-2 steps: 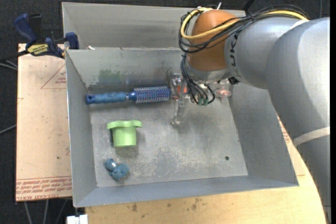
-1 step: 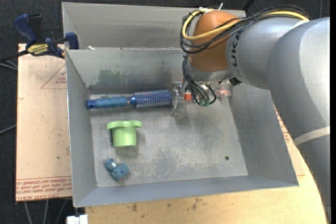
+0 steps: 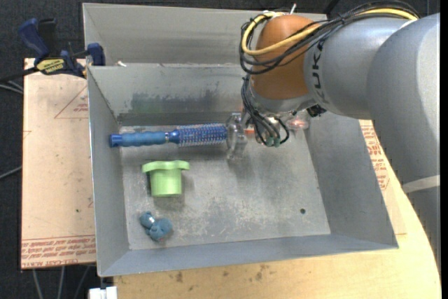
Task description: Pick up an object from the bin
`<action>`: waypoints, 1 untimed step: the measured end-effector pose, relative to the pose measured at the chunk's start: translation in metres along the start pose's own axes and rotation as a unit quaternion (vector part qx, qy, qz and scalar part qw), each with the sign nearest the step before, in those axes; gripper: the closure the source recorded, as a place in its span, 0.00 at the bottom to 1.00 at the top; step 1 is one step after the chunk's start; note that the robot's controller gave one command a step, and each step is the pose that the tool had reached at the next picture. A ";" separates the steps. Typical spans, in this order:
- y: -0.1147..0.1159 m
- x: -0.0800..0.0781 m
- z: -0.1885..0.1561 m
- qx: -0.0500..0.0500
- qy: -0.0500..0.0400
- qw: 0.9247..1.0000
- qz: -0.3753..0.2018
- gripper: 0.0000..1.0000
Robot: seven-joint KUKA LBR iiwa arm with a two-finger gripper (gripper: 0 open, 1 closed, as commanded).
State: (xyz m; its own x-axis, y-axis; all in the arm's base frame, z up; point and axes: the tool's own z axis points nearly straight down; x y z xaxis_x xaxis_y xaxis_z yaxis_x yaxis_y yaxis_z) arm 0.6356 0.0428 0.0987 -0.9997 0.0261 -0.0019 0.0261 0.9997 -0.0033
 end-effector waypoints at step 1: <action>-0.016 -0.012 -0.023 -0.002 -0.002 1.000 0.001 1.00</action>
Offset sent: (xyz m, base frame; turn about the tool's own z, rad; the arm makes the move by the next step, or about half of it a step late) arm 0.0095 -0.0149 0.0215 -0.0013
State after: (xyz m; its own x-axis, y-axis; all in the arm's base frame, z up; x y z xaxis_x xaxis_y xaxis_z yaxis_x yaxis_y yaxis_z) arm 0.6469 0.0269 0.1220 -0.9996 0.0276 -0.0068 0.0276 0.9996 0.0002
